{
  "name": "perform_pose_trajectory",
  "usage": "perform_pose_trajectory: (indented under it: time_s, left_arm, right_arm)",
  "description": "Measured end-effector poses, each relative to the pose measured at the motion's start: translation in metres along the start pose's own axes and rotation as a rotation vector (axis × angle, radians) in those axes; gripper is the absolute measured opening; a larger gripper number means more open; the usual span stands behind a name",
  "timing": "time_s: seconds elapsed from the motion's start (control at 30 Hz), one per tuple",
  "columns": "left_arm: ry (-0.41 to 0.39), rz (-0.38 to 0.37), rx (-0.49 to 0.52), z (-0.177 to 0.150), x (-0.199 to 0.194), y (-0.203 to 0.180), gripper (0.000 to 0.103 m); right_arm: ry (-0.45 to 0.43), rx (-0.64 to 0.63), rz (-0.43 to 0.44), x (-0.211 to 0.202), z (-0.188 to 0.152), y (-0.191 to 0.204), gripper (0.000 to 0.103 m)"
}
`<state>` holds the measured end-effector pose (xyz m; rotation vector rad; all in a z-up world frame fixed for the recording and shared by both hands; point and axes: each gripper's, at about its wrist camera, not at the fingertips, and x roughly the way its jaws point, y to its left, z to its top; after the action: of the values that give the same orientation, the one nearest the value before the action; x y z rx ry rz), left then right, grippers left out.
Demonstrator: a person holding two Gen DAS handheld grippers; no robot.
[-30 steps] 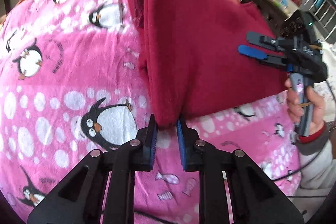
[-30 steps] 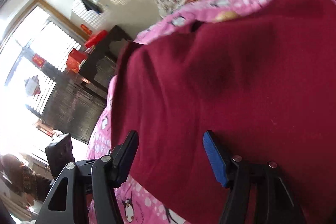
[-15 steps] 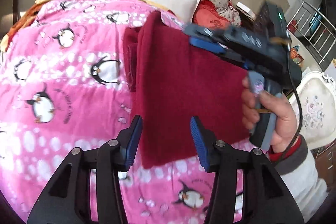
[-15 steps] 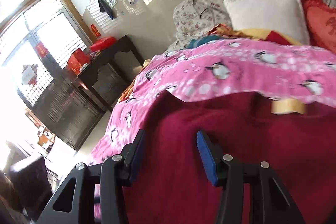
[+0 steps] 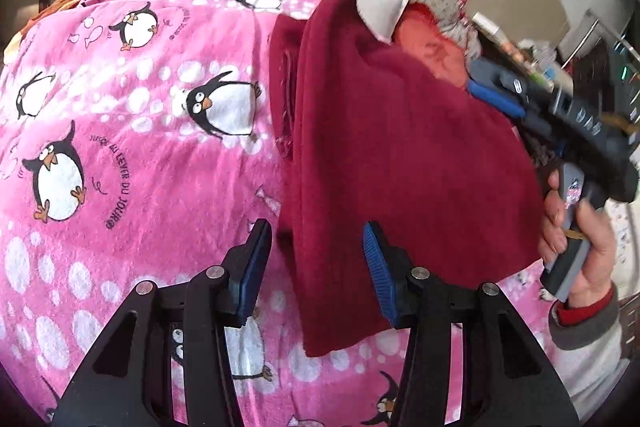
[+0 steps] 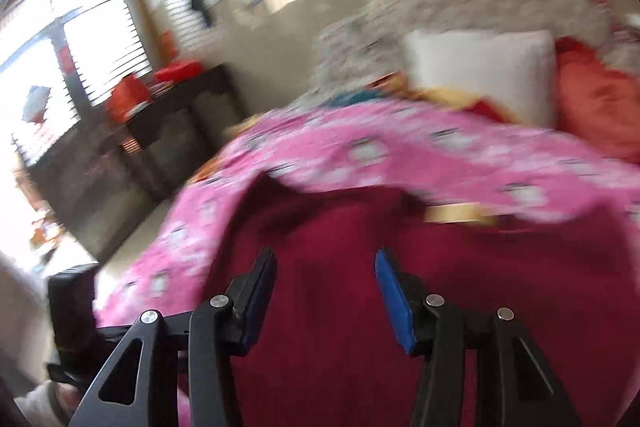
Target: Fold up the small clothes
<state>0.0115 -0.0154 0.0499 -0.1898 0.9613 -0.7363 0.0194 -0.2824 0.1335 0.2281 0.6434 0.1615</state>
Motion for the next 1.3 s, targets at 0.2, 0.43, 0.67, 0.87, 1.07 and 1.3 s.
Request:
perform_pose_trajectory:
  time_s: [0.2,0.43,0.67,0.87,1.07,1.3]
  left_arm:
    - [0.022,-0.017,-0.003,-0.012,0.011,-0.001,0.058]
    - [0.010,-0.052,-0.027,-0.005,0.012,0.000,0.058]
    - [-0.009,-0.084,-0.038,-0.012,0.002,0.017,0.064]
    - [-0.023,-0.029,0.006,-0.016,0.003,0.007,0.064]
    - [-0.086,0.043,0.033,-0.019,-0.005,-0.003,0.064]
    - [-0.115,0.114,0.051,-0.022,-0.005,-0.007,0.066]
  right_arm:
    - [0.104,0.189,-0.212,0.004,0.005,-0.109,0.050]
    - [0.057,0.250,-0.196,-0.002,0.007,-0.124,0.046]
    - [0.084,0.209,-0.214,-0.008,-0.013,-0.100,0.048]
    - [0.062,0.222,-0.190,-0.022,-0.009,-0.084,0.051]
    - [0.072,0.135,-0.082,-0.029,-0.006,-0.024,0.061]
    - [0.127,0.098,0.010,-0.006,-0.018,0.027,0.065]
